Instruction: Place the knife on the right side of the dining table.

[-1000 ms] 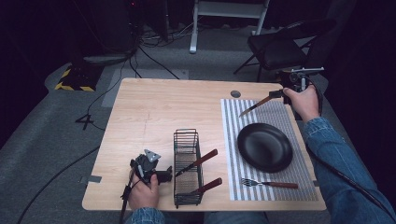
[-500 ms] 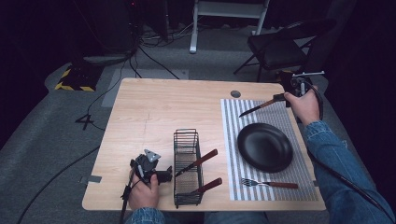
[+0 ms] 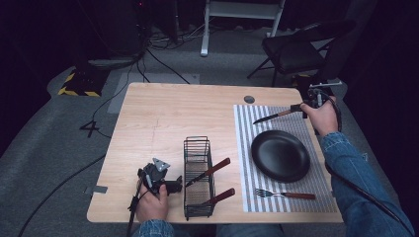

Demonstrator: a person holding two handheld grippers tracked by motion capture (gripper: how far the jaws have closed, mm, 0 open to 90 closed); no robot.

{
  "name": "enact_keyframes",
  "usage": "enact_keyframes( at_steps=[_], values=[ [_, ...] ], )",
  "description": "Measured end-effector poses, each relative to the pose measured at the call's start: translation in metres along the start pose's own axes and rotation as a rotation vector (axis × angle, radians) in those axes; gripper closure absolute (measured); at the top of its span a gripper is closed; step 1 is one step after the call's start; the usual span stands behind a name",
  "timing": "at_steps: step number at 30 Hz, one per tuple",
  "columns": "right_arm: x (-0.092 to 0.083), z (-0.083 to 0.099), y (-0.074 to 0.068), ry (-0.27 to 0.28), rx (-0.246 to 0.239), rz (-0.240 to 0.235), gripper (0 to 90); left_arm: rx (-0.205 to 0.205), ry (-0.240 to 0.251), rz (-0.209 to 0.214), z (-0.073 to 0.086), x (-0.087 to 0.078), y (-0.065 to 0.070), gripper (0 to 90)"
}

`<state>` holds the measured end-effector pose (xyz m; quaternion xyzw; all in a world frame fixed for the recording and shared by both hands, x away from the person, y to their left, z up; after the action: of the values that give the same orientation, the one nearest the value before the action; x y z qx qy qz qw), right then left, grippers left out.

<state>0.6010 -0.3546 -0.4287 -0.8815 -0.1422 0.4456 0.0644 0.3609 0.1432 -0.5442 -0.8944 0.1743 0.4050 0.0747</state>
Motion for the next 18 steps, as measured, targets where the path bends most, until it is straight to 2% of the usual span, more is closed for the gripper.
enact_keyframes(
  at_steps=[11,18],
  values=[
    [0.013,0.013,0.016,-0.022,0.045,0.010,48.0,0.000,0.000,0.000,0.000,0.000,0.000,0.0],
    [0.021,0.019,0.022,-0.042,0.047,0.018,43.0,0.000,0.000,0.000,0.000,0.000,0.000,0.0]
  ],
)
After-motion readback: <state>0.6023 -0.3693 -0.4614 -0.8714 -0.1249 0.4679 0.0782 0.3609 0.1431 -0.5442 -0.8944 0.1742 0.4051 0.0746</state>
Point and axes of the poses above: each handheld gripper's, and its own axes: x roughly forward along the jaws, z roughly out of its underside, y roughly to its right, the point moved 5 cm from there along x, roughly forward along the jaws, and after that the axes turned 2 degrees about x, right-handed, at the moved point
